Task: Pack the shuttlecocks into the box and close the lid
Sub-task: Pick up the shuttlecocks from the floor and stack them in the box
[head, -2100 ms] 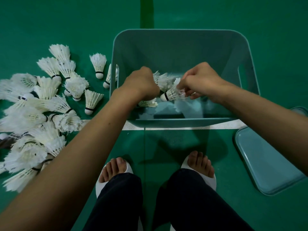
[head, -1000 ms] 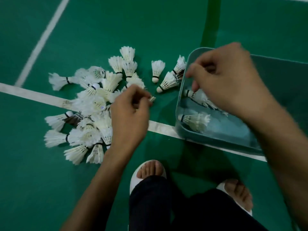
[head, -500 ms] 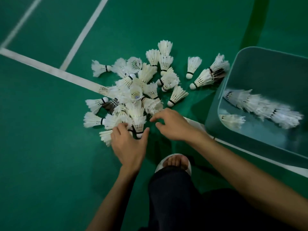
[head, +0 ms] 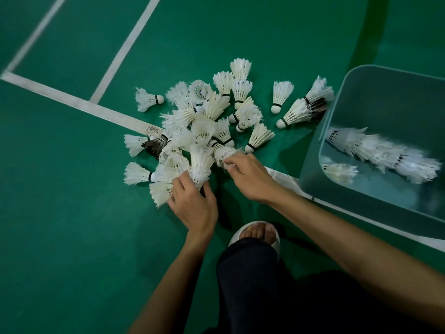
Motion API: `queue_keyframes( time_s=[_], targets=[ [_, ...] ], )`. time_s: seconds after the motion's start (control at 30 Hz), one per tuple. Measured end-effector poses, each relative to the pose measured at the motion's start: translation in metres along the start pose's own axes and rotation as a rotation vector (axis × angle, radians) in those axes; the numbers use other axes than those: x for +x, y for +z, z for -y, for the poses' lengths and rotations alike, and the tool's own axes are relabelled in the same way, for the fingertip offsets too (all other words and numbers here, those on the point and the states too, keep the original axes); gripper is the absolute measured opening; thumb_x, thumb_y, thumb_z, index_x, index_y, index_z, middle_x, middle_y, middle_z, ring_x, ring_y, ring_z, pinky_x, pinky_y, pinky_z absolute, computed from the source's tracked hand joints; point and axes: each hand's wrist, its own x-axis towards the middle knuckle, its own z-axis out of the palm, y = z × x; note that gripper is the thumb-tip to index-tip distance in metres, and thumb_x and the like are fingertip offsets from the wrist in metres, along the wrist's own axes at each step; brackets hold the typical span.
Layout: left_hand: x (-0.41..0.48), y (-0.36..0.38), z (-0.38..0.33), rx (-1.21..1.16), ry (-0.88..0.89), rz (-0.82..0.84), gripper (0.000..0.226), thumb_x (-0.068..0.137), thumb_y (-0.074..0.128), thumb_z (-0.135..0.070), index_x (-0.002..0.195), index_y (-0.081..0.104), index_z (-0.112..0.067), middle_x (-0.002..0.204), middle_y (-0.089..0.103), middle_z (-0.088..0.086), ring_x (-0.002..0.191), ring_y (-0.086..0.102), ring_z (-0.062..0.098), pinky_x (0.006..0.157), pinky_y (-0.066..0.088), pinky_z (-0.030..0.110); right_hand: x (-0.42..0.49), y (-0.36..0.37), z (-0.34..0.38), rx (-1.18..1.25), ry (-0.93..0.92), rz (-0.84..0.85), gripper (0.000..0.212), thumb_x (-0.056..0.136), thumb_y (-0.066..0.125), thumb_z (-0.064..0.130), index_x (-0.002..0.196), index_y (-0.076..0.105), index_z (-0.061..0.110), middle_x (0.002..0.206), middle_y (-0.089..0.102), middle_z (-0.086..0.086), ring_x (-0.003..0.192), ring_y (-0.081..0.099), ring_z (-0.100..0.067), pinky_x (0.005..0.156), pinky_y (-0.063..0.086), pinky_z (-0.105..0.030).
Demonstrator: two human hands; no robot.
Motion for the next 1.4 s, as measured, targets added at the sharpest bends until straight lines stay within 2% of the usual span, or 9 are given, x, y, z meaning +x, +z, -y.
queue_keyframes(
  time_s=[0.13,0.37,0.5,0.6,0.83,0.93,1.07,1.2,1.4],
  targets=[
    [-0.002,-0.023,-0.008,-0.186,-0.054,0.067,0.037,0.087,0.065,-0.024,0.118,0.049,-0.008,0.101,0.061,0.009,0.078,0.055,0.029,0.066,0.037,0.036,-0.016,-0.009,0.002,0.132,0.116,-0.368,0.018,0.093,0.063,0.028,0.088,0.077,0.017,0.085,0.074,0.004,0.082,0.066,-0.018,0.076,0.056,-0.039],
    [0.006,-0.06,-0.027,-0.26,-0.238,0.153,0.045,0.083,0.065,-0.034,0.114,0.042,-0.01,0.073,0.056,0.001,0.073,0.055,0.031,0.067,0.038,0.038,-0.028,-0.021,0.006,-0.032,0.24,-0.537,0.009,0.083,0.068,0.026,0.076,0.066,0.021,0.074,0.068,0.004,0.072,0.064,-0.02,0.063,0.052,-0.032],
    [0.014,-0.063,-0.027,-0.301,-0.189,0.107,0.042,0.074,0.074,-0.038,0.102,0.051,-0.016,0.081,0.062,0.001,0.077,0.061,0.029,0.069,0.053,0.042,-0.036,-0.024,0.011,-0.075,0.171,-0.581,0.005,0.087,0.066,0.018,0.087,0.061,0.018,0.08,0.067,0.0,0.072,0.06,-0.022,0.06,0.038,-0.028],
    [0.02,-0.049,-0.031,-0.333,-0.052,0.091,0.031,0.075,0.076,-0.031,0.093,0.055,-0.017,0.087,0.058,0.0,0.081,0.058,0.025,0.066,0.048,0.039,-0.039,-0.025,0.008,-0.114,0.104,-0.588,0.02,0.09,0.068,0.013,0.11,0.066,0.015,0.097,0.072,-0.005,0.084,0.066,-0.026,0.068,0.041,-0.028],
    [0.034,-0.021,-0.058,-0.273,-0.248,0.188,0.072,0.076,0.086,-0.051,0.123,0.058,-0.004,0.129,0.055,0.013,0.115,0.056,0.031,0.089,0.047,0.043,-0.045,-0.03,0.006,0.014,0.066,-0.69,0.037,0.091,0.061,0.011,0.127,0.067,0.017,0.123,0.071,-0.004,0.089,0.07,-0.024,0.082,0.057,-0.036],
    [0.038,-0.012,-0.062,-0.336,-0.294,0.137,0.056,0.08,0.086,-0.038,0.118,0.061,-0.004,0.12,0.063,0.014,0.112,0.06,0.034,0.087,0.047,0.043,-0.046,-0.03,0.007,0.079,0.14,-0.695,0.026,0.088,0.06,0.015,0.111,0.072,0.021,0.111,0.074,0.0,0.072,0.066,-0.019,0.072,0.057,-0.035],
    [0.036,-0.01,-0.059,-0.47,-0.385,0.008,0.013,0.085,0.072,-0.012,0.093,0.066,-0.004,0.089,0.068,0.011,0.081,0.059,0.028,0.064,0.039,0.034,-0.049,-0.031,0.008,0.107,0.188,-0.729,0.014,0.086,0.062,0.015,0.096,0.071,0.021,0.094,0.073,0.002,0.067,0.063,-0.017,0.063,0.055,-0.034],
    [0.02,-0.02,-0.059,-0.606,-0.449,-0.029,0.015,0.083,0.076,-0.014,0.081,0.062,-0.011,0.07,0.059,-0.008,0.074,0.063,0.026,0.055,0.043,0.029,-0.048,-0.032,0.009,0.035,0.206,-0.692,0.015,0.087,0.061,0.016,0.097,0.07,0.019,0.097,0.072,0.001,0.071,0.062,-0.02,0.062,0.049,-0.03],
    [0.0,-0.039,-0.067,-0.781,-0.362,-0.072,0.029,0.075,0.09,-0.024,0.087,0.065,-0.018,0.078,0.065,-0.013,0.077,0.067,0.018,0.062,0.053,0.03,-0.055,-0.045,0.027,-0.033,-0.005,-0.766,0.02,0.088,0.059,0.015,0.105,0.068,0.014,0.105,0.072,0.0,0.08,0.067,-0.022,0.067,0.054,-0.036]
  ],
)
